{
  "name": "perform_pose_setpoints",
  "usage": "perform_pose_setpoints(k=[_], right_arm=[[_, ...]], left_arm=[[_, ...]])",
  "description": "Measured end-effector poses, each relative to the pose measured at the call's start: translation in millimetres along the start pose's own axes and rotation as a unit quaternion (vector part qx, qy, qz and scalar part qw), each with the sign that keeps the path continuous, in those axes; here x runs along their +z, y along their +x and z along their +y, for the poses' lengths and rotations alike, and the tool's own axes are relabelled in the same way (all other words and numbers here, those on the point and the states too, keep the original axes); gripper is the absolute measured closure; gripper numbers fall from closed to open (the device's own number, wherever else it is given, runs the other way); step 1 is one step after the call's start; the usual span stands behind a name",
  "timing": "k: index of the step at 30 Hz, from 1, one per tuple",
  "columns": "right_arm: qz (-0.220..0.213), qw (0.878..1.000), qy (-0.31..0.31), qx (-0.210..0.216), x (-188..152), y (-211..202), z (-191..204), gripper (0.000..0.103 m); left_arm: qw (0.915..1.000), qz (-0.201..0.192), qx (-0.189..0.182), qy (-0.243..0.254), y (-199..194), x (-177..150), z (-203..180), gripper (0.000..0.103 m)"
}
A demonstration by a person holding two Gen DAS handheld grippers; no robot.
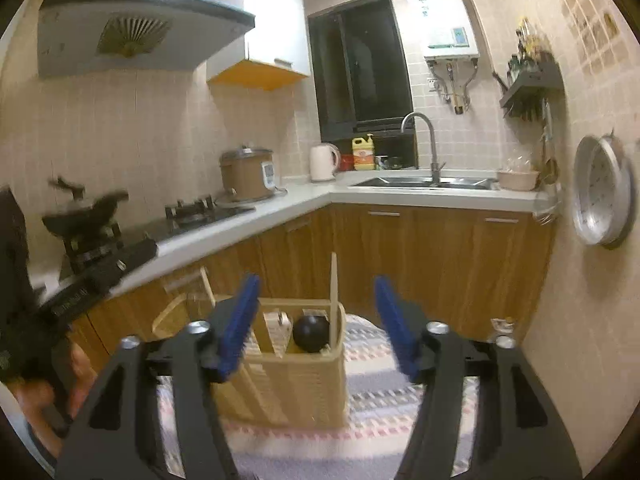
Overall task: Organize utensils
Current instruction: 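Move both tools back down to the remaining utensils, then grasp a clear spoon with the left tool while the right tool grasps another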
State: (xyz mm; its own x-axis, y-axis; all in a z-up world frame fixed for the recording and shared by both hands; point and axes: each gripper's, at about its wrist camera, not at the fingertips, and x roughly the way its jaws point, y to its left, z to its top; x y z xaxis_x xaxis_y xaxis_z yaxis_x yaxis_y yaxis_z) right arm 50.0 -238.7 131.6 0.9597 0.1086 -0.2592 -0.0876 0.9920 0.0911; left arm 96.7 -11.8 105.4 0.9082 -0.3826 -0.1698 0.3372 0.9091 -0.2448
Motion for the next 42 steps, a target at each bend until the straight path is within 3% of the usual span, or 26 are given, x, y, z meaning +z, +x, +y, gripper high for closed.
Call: perform_pose_setpoints(k=[3,6,9,13,16,21,24,30,39,41,42], right_arm=[[-0.011,0.999,-0.024,-0.028,-11,-26,9,0.007],[-0.034,0.997,-0.004,-0.065,-22,-55,6,0.007],[0.030,0.998,0.001,-0.047,-27,-56,1,0.007],[0.162,0.985,-0.003,-0.051,-48,-38,-6,0.007],[0.224,0.974,0.022,-0.027,-68,-32,-11,0.008],[0.360,0.932,0.043,0.020,-107,-15,-11,0.034],[0.404,0.913,0.054,0.033,-124,-8,-10,0.035],[0.429,0.902,0.041,0.035,-138,-8,-3,0.035],[0.432,0.899,0.056,0.038,-139,-11,-13,0.035],[0.434,0.898,0.063,0.041,-137,-11,-14,0.035],[0.435,0.897,0.067,0.044,-137,-10,-15,0.035]], left_arm=[[0.9994,0.029,-0.008,0.014,-17,-5,-2,0.054],[0.9968,0.072,-0.026,0.021,-31,-17,-2,0.049],[0.9890,0.137,-0.041,0.037,-34,-34,-4,0.049],[0.9660,0.247,-0.036,0.069,-25,-65,-10,0.052],[0.9375,0.334,-0.058,0.081,-18,-98,-10,0.072],[0.8975,0.425,-0.092,0.074,-11,-134,-4,0.072],[0.8831,0.453,-0.100,0.069,-8,-145,-2,0.073],[0.8702,0.477,-0.076,0.099,-8,-166,-11,0.075],[0.8736,0.463,-0.036,0.145,1,-171,-34,0.075],[0.8739,0.465,-0.041,0.137,2,-170,-37,0.092],[0.8727,0.468,-0.043,0.132,4,-171,-39,0.093]])
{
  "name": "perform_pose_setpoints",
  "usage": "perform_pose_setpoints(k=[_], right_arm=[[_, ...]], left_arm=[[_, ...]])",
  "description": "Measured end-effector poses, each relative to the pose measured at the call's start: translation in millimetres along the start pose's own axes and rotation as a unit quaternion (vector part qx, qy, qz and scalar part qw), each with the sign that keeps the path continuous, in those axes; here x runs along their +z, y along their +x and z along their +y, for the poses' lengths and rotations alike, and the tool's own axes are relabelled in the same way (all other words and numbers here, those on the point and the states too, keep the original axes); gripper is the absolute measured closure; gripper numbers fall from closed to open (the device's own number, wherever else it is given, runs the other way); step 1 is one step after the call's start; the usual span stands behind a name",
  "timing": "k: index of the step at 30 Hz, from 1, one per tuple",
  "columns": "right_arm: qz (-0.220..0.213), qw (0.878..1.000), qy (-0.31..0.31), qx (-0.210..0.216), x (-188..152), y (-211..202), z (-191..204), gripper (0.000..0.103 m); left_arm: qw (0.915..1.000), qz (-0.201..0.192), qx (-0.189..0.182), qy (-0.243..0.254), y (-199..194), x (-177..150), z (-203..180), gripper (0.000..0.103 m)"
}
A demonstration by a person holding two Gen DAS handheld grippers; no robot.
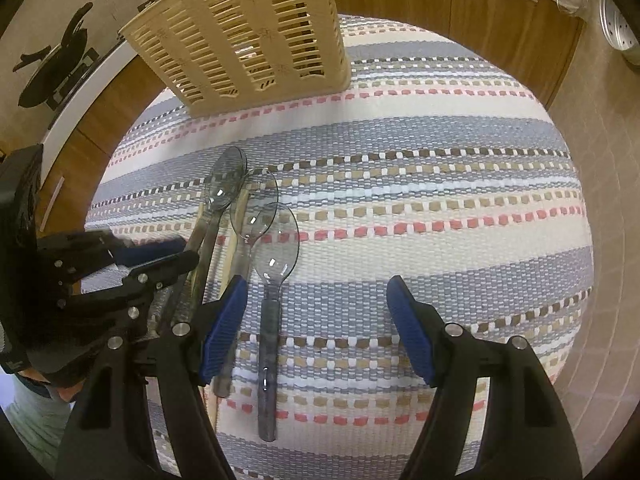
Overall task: Organize utensils
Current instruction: 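Grasp a clear spoon with the left tool while the right tool grasps another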
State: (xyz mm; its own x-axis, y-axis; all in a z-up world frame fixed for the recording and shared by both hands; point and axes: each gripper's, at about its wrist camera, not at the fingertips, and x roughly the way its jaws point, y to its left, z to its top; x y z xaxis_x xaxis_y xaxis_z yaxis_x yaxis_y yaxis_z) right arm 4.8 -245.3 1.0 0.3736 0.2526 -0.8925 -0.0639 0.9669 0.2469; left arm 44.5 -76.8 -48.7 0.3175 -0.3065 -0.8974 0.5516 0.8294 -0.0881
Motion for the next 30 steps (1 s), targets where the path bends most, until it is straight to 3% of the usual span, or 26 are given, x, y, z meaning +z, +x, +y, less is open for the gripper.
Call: perform_pose_setpoints(k=[4,8,11,15,19,22,24,30], right_arm=[[0.014,1.000,0.002,0.009,5,7,2,0.037],[0.042,0.999,-0.004,0.008,8,18,4,0.056],[0.056,0.998,-0.010,0.018,4,24,8,0.058],[0.059,0.998,-0.030,0.011,2,27,21,0.067],[0.054,0.997,-0.048,-0.020,1,30,32,0.073],[0.054,0.996,-0.058,-0.042,1,33,37,0.081],[0.053,0.995,-0.059,-0.052,0,33,36,0.087],[0.060,0.995,-0.059,-0.059,-2,33,31,0.087]], left_arm=[[0.9998,-0.012,-0.005,-0.016,-7,-3,3,0.101],[0.9979,-0.037,-0.016,-0.051,-28,-11,22,0.103],[0.9955,-0.029,-0.034,-0.084,-35,-24,42,0.103],[0.9921,-0.019,-0.029,-0.120,-35,-39,59,0.102],[0.9880,-0.009,-0.046,-0.147,-34,-47,69,0.097],[0.9891,-0.015,-0.038,-0.141,-38,-49,70,0.081],[0.9907,-0.021,-0.023,-0.133,-38,-42,70,0.081],[0.9969,0.010,0.026,-0.073,-17,-15,50,0.078]])
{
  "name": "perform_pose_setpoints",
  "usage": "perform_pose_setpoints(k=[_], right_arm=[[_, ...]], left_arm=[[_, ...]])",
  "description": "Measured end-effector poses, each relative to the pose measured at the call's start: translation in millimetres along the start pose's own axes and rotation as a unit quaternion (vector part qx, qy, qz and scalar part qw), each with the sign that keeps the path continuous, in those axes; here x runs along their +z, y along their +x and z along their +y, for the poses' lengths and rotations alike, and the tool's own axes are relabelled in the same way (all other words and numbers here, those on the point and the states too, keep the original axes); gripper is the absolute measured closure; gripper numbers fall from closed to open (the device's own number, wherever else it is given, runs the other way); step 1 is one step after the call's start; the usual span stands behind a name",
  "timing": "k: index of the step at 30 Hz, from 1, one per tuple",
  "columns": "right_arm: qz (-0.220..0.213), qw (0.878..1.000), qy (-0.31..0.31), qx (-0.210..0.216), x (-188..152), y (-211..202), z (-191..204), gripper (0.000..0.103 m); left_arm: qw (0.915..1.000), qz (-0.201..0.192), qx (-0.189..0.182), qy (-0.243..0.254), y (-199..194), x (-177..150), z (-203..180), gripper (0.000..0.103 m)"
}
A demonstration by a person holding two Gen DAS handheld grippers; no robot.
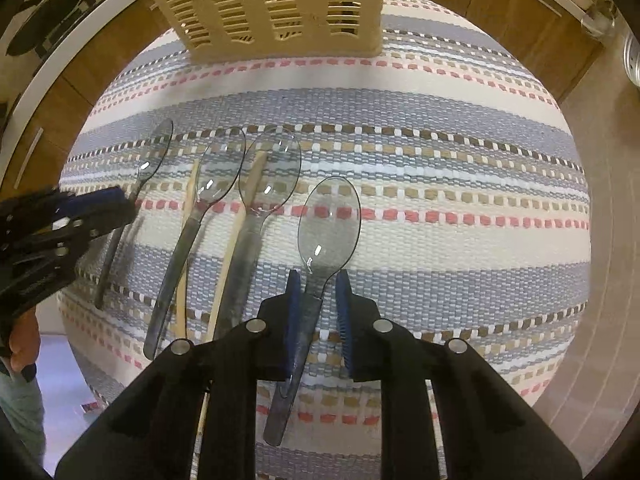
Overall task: Organize utensils
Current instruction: 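Grasp a clear spoon with the left tool while the right tool grasps another, then lift both clear spoons and carry them over the beige caddy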
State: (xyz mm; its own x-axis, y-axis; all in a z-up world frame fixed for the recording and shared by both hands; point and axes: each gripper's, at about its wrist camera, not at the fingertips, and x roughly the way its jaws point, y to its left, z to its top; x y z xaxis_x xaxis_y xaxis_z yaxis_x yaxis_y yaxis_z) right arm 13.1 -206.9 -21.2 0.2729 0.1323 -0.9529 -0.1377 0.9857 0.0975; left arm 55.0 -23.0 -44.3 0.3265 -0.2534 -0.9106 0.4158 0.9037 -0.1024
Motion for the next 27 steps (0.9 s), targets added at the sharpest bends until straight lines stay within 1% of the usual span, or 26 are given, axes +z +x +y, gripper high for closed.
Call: perform_pose_setpoints(k=[3,6,8,9,11,13,15,16,17,19,21,24,27], right_arm=[[0.008,1.000,-0.006,-0.008,-1,2,-2,0.087],[0.013,1.000,-0.012,-0.019,4,7,8,0.087],[0.015,0.999,-0.018,-0.027,6,12,17,0.087],[0.013,0.999,-0.021,-0.029,7,13,19,0.093],[0.009,0.999,-0.025,-0.028,8,17,25,0.097],[0.000,1.000,-0.022,-0.015,7,15,26,0.101],[-0.015,1.000,-0.023,-0.016,3,10,24,0.101],[-0.024,0.999,-0.024,-0.007,2,8,24,0.101],[-0.034,0.999,-0.024,0.005,1,5,24,0.101],[-0.045,0.999,-0.023,0.006,-2,-1,21,0.101],[-0.065,0.998,-0.023,0.015,-2,-9,20,0.101],[-0.089,0.996,-0.016,0.028,-2,-21,17,0.101],[-0.123,0.991,-0.010,0.045,0,-39,10,0.101]], left_arm=[[0.9991,0.016,0.026,0.028,7,12,-15,0.076],[0.9968,0.033,0.052,0.051,11,19,-24,0.077],[0.9949,0.030,0.073,0.063,13,21,-29,0.092],[0.9949,0.028,0.075,0.061,13,22,-30,0.093],[0.9965,0.019,0.065,0.048,12,24,-29,0.093],[0.9982,0.003,0.049,0.034,8,22,-24,0.093],[0.9994,-0.022,0.023,0.011,1,19,-16,0.094],[0.9993,-0.037,0.006,0.000,-5,17,-10,0.094],[0.9989,-0.046,-0.001,-0.006,-9,16,-8,0.094],[0.9972,-0.071,-0.012,-0.017,-20,11,-1,0.094],[0.9939,-0.104,-0.026,-0.026,-37,7,3,0.094],[0.9886,-0.142,-0.034,-0.035,-59,6,6,0.093],[0.9793,-0.196,-0.032,-0.038,-83,13,1,0.093]])
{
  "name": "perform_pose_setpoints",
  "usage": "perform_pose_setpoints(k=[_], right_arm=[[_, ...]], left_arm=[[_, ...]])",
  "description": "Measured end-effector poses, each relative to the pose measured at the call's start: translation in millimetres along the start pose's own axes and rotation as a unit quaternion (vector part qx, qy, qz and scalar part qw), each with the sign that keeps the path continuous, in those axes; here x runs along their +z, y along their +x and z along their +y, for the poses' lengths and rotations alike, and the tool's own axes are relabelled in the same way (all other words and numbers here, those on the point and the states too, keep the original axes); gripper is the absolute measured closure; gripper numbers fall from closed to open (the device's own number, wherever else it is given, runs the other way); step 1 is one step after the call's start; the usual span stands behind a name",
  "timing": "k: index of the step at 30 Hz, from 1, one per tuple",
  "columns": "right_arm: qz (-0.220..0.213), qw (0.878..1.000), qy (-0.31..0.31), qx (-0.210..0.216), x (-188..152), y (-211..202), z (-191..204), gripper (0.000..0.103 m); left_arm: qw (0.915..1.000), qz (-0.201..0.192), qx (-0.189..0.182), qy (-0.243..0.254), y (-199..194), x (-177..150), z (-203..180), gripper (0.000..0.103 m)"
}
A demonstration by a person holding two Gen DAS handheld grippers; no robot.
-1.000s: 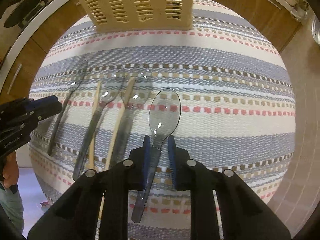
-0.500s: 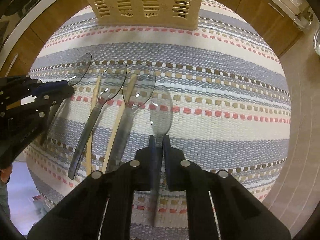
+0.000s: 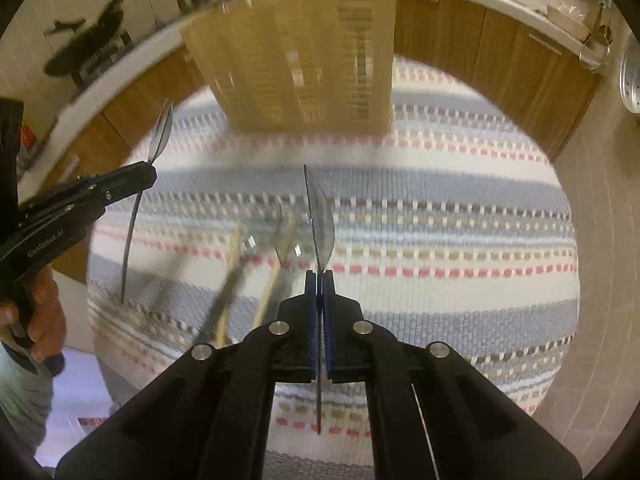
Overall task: Organize utensils
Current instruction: 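Lift both clear spoons and carry them over the beige caddy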
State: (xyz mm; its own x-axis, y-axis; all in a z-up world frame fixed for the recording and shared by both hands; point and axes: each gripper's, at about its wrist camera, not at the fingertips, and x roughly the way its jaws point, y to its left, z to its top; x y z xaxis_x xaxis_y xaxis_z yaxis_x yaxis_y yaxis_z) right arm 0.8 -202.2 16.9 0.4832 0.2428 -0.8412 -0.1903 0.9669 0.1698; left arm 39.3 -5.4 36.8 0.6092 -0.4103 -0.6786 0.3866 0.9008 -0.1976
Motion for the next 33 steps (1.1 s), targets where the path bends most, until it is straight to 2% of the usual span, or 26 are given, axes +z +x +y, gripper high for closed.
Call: perform_pose_setpoints(k=[5,6,10,15,18,22,26,31,33], right_arm=[[-0.087,0.996,0.005,0.017,18,-37,-7,0.101],[-0.106,0.994,0.005,0.019,22,-45,-8,0.101],[-0.170,0.985,0.007,0.023,49,-64,-10,0.101],[-0.220,0.974,0.009,0.045,80,-79,-13,0.101],[-0.244,0.968,0.012,0.054,96,-96,-17,0.101],[-0.291,0.956,0.011,0.040,119,-123,-22,0.101],[-0.305,0.952,0.010,0.009,141,-118,-27,0.101],[-0.283,0.958,-0.001,-0.032,155,-78,-32,0.101],[-0.270,0.962,-0.001,-0.033,157,-64,-35,0.101]], left_arm=[[0.9949,-0.101,-0.008,-0.003,-33,28,-13,0.093],[0.9914,-0.131,-0.009,-0.006,-41,38,-14,0.093],[0.9804,-0.195,-0.021,-0.017,-55,67,-20,0.093],[0.9667,-0.250,-0.041,-0.033,-57,95,-25,0.093],[0.9555,-0.288,-0.054,-0.037,-55,112,-24,0.093],[0.9447,-0.317,-0.073,-0.042,-44,132,-26,0.093],[0.9390,-0.334,-0.071,-0.043,-19,141,-27,0.093],[0.9357,-0.345,-0.051,-0.052,15,136,-22,0.093],[0.9344,-0.346,-0.048,-0.068,28,131,-17,0.093]])
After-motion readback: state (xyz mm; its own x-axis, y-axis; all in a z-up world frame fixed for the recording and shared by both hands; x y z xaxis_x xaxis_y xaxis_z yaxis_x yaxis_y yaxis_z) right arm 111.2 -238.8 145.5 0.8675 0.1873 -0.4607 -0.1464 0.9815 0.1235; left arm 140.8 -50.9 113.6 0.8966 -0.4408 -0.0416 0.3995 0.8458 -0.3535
